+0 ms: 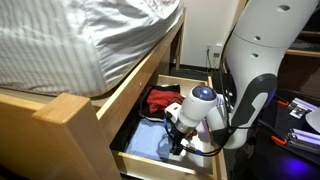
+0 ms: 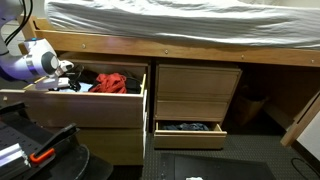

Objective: Remove the blue t-shirt from the topmost drawer on the left then place it back in the drawer

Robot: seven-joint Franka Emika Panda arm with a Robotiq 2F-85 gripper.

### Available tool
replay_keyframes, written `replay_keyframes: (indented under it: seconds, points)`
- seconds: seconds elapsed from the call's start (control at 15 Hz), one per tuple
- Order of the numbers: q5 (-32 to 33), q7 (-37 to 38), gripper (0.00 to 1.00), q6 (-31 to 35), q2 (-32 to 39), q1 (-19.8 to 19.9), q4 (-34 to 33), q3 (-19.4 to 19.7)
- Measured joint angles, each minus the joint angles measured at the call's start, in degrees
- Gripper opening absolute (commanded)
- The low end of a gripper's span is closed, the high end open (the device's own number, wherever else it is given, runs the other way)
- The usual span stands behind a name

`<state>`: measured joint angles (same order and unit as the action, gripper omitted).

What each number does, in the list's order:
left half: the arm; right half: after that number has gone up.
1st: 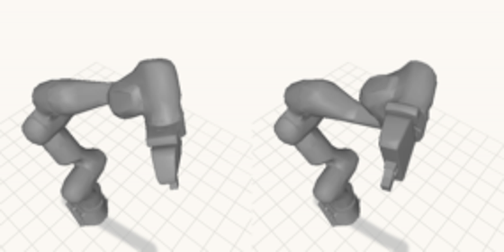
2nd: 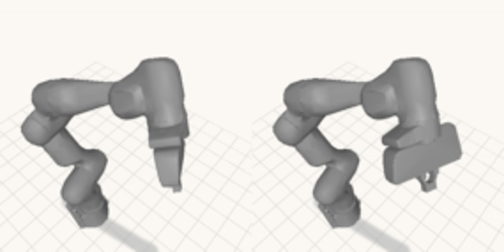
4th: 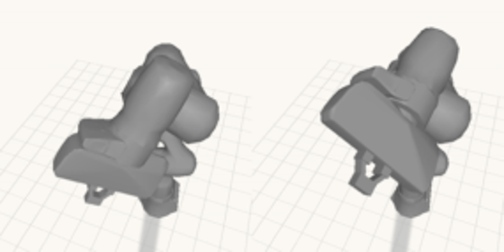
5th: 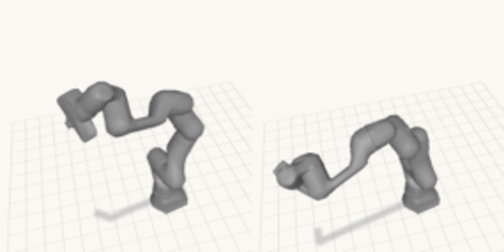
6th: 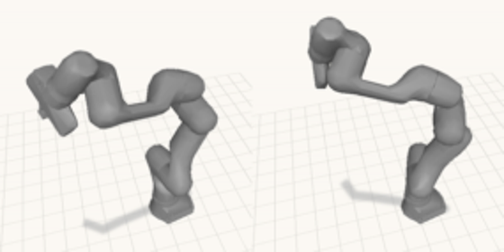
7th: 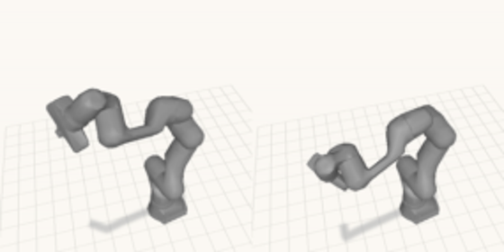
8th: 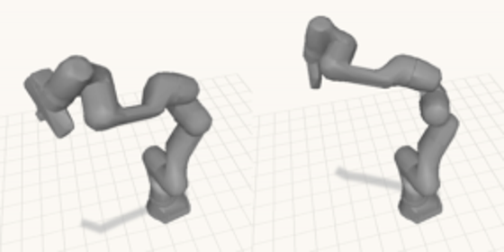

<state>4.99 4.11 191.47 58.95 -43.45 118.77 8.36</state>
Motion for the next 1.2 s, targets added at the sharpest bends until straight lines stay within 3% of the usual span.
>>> replay_keyframes:
  seconds: [0.2, 0.6, 0.93, 1.0, 1.07, 1.2]
  points:
    - [-1.48, 0.0, 1.0, -0.08, 1.24, 0.22, -2.11, 0.05]
    - [-3.36, -0.03, 1.0, -2.12, 8.31, 0.39, -13.89, 0.93]
    - [-3.37, -0.03, 1.0, -2.65, 8.95, 0.59, -14.72, 0.68]
    - [-3.37, -0.03, 0.75, -2.97, 8.99, 0.8, -14.73, 0.48]
    - [-3.37, -0.03, 0.74, -3.24, 9.0, 1.11, -14.75, 0.19]
    - [-3.36, -0.03, 0.6, -3.46, 8.95, 1.73, -14.86, -0.37]
